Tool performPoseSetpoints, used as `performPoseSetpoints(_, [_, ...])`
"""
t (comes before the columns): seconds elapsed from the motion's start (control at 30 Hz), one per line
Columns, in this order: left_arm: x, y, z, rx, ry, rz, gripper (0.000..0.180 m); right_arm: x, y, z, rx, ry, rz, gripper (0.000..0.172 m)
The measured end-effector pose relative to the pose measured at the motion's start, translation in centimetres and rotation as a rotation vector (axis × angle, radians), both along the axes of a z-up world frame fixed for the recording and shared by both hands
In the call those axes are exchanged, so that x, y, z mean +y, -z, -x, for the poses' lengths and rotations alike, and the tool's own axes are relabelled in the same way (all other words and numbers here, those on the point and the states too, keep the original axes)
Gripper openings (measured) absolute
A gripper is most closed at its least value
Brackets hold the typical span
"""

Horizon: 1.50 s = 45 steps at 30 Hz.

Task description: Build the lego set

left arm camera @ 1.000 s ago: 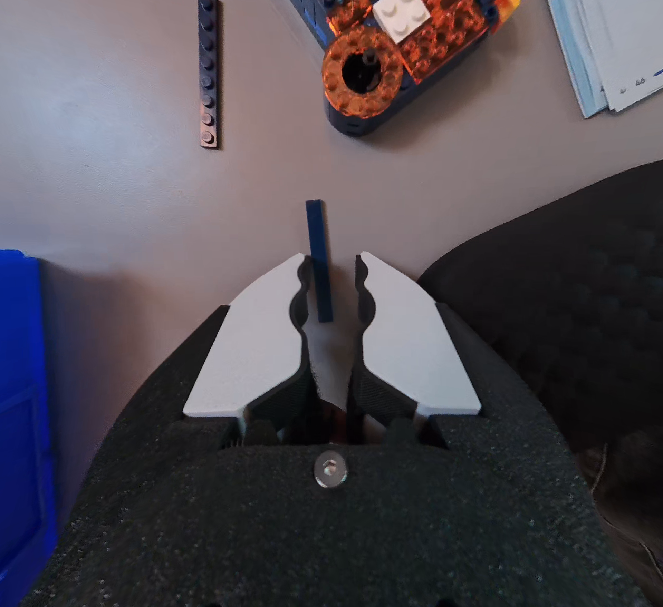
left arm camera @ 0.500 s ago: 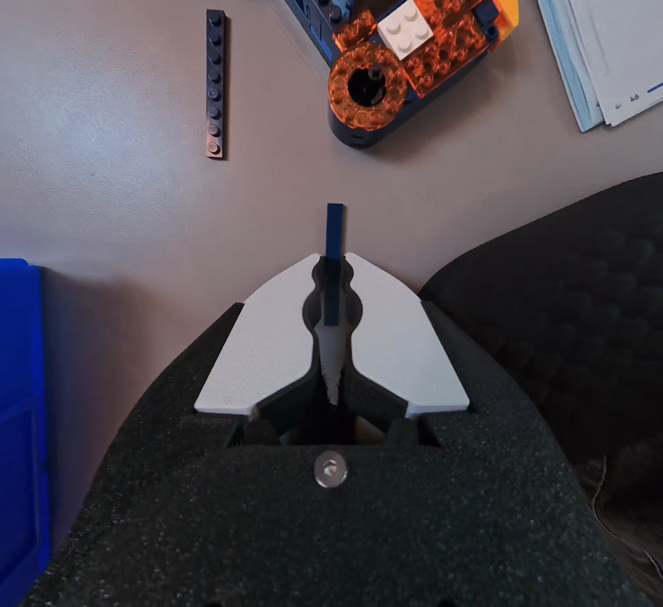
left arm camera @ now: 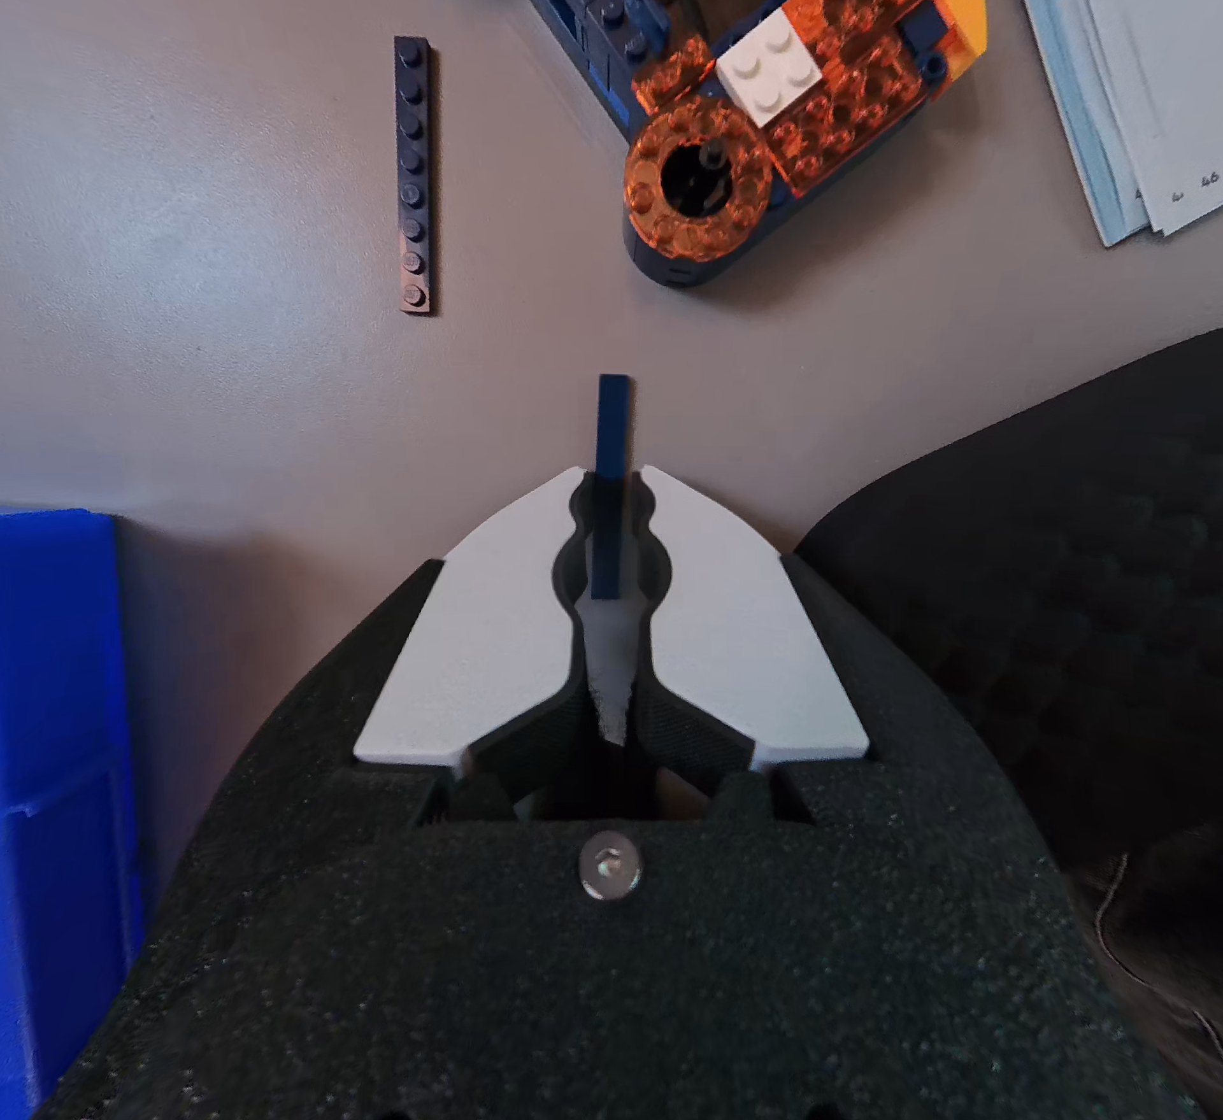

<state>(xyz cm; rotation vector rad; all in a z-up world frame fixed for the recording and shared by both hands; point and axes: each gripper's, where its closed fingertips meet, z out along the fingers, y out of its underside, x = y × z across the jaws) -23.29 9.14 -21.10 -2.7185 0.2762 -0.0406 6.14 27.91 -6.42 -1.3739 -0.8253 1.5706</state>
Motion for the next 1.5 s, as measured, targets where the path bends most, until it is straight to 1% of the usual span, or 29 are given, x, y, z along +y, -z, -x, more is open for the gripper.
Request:
performPoseSetpoints(0.1, [0.0, -0.2, 0.0, 0.008, 0.002, -0.001, 0.019, 0.7, -0.3, -1.1, -0.004, 0.047, -0.012, 0.014])
performPoseSetpoints(0.17, [0.1, -0.6, -0.2, 0.0, 0.0, -0.021, 0.021, 1.1, -0.4, -2.0, -0.028, 0.082, -0.026, 0.018])
performPoseSetpoints(0.27, [0.6, -1.8, 0.0, 0.003, -0.019, -0.074, 0.028, 1.5, -0.8, -3.5, -0.076, 0.143, -0.052, 0.024])
performPoseSetpoints(0.3, [1.0, -2.4, 0.1, 0.015, -0.031, -0.113, 0.03, 1.7, -1.0, -4.1, -0.092, 0.163, -0.06, 0.026])
performPoseSetpoints(0.37, [2.8, -4.7, 0.5, 0.046, -0.054, -0.26, 0.038, 2.0, -1.5, -5.2, -0.13, 0.208, -0.077, 0.026])
performPoseSetpoints(0.4, [4.1, -6.4, 0.6, 0.068, -0.06, -0.377, 0.043, 2.2, -1.7, -5.8, -0.154, 0.235, -0.077, 0.027])
performPoseSetpoints(0.47, [6.8, -10.8, -0.5, 0.068, -0.049, -0.679, 0.048, 2.6, -2.0, -6.7, -0.221, 0.266, -0.061, 0.027])
performPoseSetpoints(0.53, [8.6, -15.0, -3.6, -0.038, 0.0, -0.976, 0.052, 2.5, -2.5, -7.2, -0.311, 0.24, -0.042, 0.029])
performPoseSetpoints(0.6, [9.6, -17.6, -6.3, -0.138, 0.04, -1.183, 0.053, 2.2, -3.2, -7.5, -0.431, 0.181, -0.051, 0.032])
performPoseSetpoints(0.67, [10.3, -18.6, -8.9, -0.263, 0.073, -1.303, 0.05, 2.1, -4.2, -7.6, -0.567, 0.124, -0.103, 0.032])
performPoseSetpoints(0.77, [11.4, -18.6, -12.0, -0.44, 0.106, -1.382, 0.048, 3.4, -4.6, -7.8, -0.844, 0.007, -0.237, 0.036])
performPoseSetpoints(0.8, [11.6, -18.5, -12.8, -0.466, 0.12, -1.405, 0.046, 4.5, -4.4, -7.8, -0.934, -0.029, -0.293, 0.036])
performPoseSetpoints(0.87, [11.9, -18.3, -13.7, -0.482, 0.15, -1.443, 0.045, 7.8, -4.1, -7.4, -1.04, -0.087, -0.415, 0.03])
performPoseSetpoints(0.93, [11.7, -18.0, -14.3, -0.47, 0.202, -1.444, 0.045, 12.0, -3.2, -6.6, -1.105, -0.129, -0.5, 0.025])
performPoseSetpoints(0.97, [11.7, -17.7, -14.2, -0.456, 0.214, -1.446, 0.044, 14.3, -2.3, -6.1, -1.152, -0.145, -0.53, 0.021])
performPoseSetpoints(1.0, [11.6, -17.5, -14.0, -0.449, 0.212, -1.455, 0.044, 16.5, -1.0, -5.6, -1.21, -0.182, -0.562, 0.02])
performPoseSetpoints(1.07, [11.4, -17.4, -13.7, -0.488, 0.197, -1.468, 0.043, 20.1, 2.2, -4.3, -1.312, -0.287, -0.616, 0.02])
performPoseSetpoints(1.13, [11.3, -17.4, -13.8, -0.536, 0.196, -1.472, 0.043, 22.7, 5.7, -2.8, -1.4, -0.399, -0.615, 0.018])
performPoseSetpoints(1.2, [11.3, -17.3, -13.9, -0.531, 0.207, -1.475, 0.043, 24.4, 8.5, -1.5, -1.457, -0.483, -0.595, 0.015])
performPoseSetpoints(1.27, [11.3, -17.3, -13.9, -0.51, 0.221, -1.478, 0.043, 25.4, 10.2, -0.2, -1.46, -0.529, -0.597, 0.014])
performPoseSetpoints(1.4, [11.3, -17.3, -13.8, -0.516, 0.224, -1.479, 0.043, 26.5, 12.5, 0.3, -1.515, -0.593, -0.614, 0.014])
performPoseSetpoints(1.5, [11.3, -17.2, -13.8, -0.532, 0.225, -1.47, 0.042, 26.6, 13.7, 0.5, -1.536, -0.618, -0.623, 0.014])
